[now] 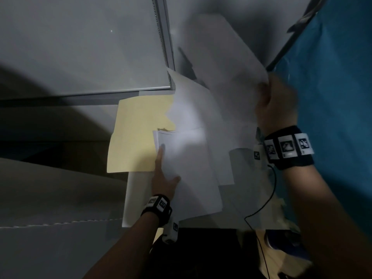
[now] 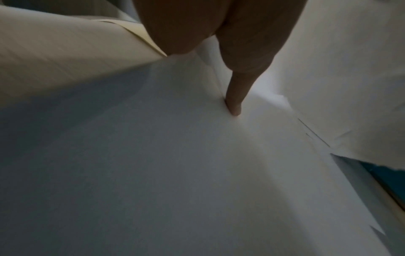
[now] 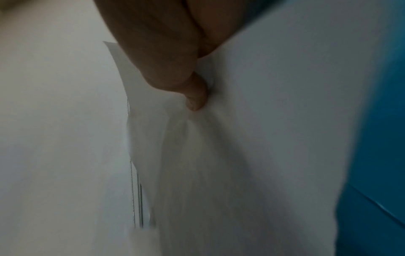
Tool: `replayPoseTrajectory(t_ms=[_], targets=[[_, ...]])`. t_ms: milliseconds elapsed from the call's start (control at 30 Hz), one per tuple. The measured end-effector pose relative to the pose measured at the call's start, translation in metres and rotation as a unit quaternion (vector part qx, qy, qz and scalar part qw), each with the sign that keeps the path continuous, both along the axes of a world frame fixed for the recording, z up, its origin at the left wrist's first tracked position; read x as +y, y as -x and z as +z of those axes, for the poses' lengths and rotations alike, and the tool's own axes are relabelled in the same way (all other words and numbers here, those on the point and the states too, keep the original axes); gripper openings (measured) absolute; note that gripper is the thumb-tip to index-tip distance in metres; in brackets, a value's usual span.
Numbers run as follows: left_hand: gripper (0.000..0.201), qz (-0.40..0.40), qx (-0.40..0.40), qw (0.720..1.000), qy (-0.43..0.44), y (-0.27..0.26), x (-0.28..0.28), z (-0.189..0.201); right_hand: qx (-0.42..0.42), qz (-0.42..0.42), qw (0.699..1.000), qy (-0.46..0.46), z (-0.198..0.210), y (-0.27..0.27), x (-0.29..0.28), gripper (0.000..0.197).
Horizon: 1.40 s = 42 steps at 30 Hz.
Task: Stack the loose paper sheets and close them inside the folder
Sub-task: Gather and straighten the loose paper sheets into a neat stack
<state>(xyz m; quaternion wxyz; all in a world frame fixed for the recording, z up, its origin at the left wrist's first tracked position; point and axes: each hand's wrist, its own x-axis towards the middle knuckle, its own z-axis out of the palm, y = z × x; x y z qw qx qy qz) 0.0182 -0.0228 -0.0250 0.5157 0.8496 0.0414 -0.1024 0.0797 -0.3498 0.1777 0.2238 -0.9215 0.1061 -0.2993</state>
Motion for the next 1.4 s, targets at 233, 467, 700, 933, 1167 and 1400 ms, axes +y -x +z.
replayPoseTrajectory(t_ms=[233,467,700,933,1167,1400], targets=[[0.051,-0.012,0.049,0.998,-0.040,0.001,0.004,-0.013,-0.148,0.039,0.983,-0.101,0.062,0.008,-0.012,0.020],[0.049,-0.013,0.083,0.996,-0.040,-0.003,0.009,-0.008,-0.150,-0.006,0.948,-0.280,0.041,-0.005,-0.021,0.025],[0.053,-0.016,0.199,0.974,-0.107,-0.002,0.006,0.003,-0.021,-0.027,0.909,-0.415,-0.006,0.003,-0.011,0.031],[0.099,0.164,0.307,0.920,0.182,-0.004,0.013,-0.004,0.263,-0.017,0.894,-0.363,-0.119,0.030,0.009,0.024],[0.052,0.083,0.233,0.969,0.022,-0.001,0.003,-0.009,0.265,0.035,0.883,-0.386,-0.145,0.030,0.034,0.006],[0.036,0.098,0.162,0.982,0.000,0.007,0.006,-0.020,0.207,-0.016,0.902,-0.378,-0.112,0.022,0.012,0.014]])
